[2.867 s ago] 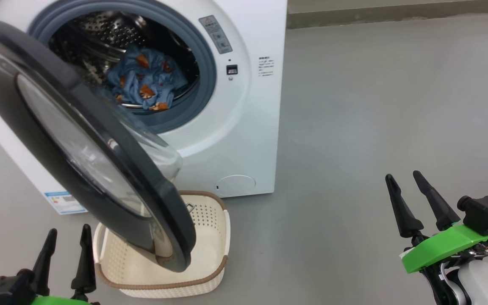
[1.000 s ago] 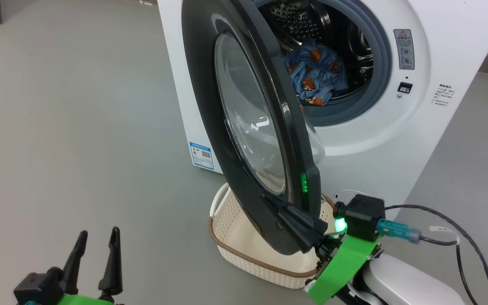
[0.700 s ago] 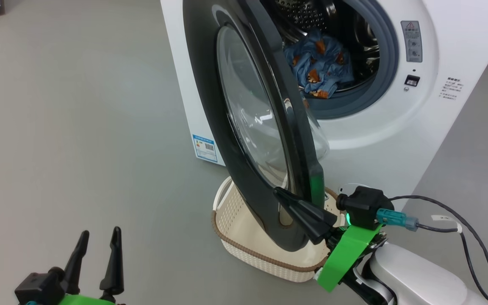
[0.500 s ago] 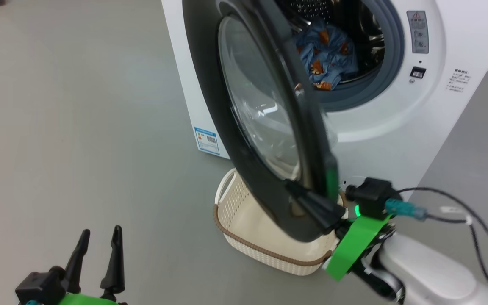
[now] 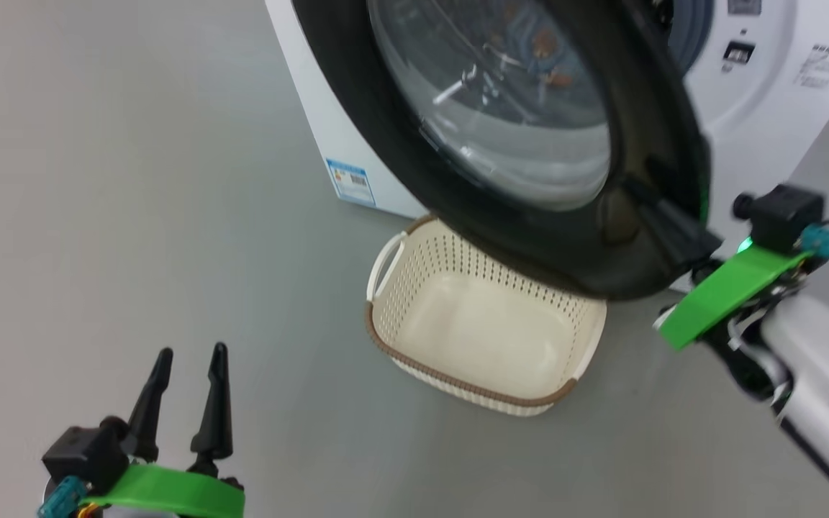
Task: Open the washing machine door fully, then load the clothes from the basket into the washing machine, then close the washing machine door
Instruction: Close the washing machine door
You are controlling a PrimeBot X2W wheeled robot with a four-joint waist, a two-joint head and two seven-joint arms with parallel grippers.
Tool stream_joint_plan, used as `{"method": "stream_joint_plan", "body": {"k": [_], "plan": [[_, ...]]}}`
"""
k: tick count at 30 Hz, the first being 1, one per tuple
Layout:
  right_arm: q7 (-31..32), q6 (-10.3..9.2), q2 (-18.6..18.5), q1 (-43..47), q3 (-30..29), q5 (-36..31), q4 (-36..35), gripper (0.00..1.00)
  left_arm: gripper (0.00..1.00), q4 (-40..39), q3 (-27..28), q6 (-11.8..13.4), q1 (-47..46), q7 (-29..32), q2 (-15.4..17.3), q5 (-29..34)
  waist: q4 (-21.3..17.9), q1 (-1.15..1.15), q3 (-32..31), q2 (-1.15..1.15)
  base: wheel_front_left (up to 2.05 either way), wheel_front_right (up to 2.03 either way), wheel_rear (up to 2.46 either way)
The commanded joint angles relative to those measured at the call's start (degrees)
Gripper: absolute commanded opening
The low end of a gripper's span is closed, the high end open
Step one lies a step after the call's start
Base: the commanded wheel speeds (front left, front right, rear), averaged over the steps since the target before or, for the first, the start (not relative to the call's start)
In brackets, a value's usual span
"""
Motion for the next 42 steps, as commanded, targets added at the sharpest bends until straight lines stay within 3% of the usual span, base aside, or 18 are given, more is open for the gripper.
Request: {"method": "stream_joint_plan", "body": {"k": [1, 16, 24, 31, 42], "plan": [[-0.5, -0.03, -1.7, -2.2, -0.9, 0.9, 0.4, 0.0, 1.0, -1.1, 1.7, -0.1, -2.8, -0.8, 0.6, 0.1, -0.1, 0.0, 3.9, 0.0, 0.0, 0.0, 0.0], [-0.5, -0.03, -7.8, -14.3, -4.2, 4.8, 8.7, 0.0, 1.0, -0.2, 1.5, -1.4, -7.8, -1.5, -2.2, 0.6, 2.4, 0.0, 13.2, 0.0, 0.0, 0.0, 0.0], [-0.5, -0.03, -8.9, -19.7, -5.1, 4.9, 10.6, 0.0, 1.0, -0.3, 2.9, -1.9, -8.5, -1.6, -3.0, 1.2, 3.4, 0.0, 15.1, 0.0, 0.0, 0.0, 0.0], [-0.5, -0.03, -7.9, -22.7, -7.5, 2.8, 14.6, 0.0, 1.0, 0.0, 4.0, -2.3, -8.5, -1.6, -3.7, 2.0, 3.3, 0.0, 14.3, 0.0, 0.0, 0.0, 0.0], [-0.5, -0.03, -5.1, -19.3, -9.2, 2.3, 15.7, 0.0, 1.0, 1.2, 5.0, -3.0, -8.3, -1.6, -3.9, 2.9, 2.1, 0.0, 11.1, 0.0, 0.0, 0.0, 0.0]]}}
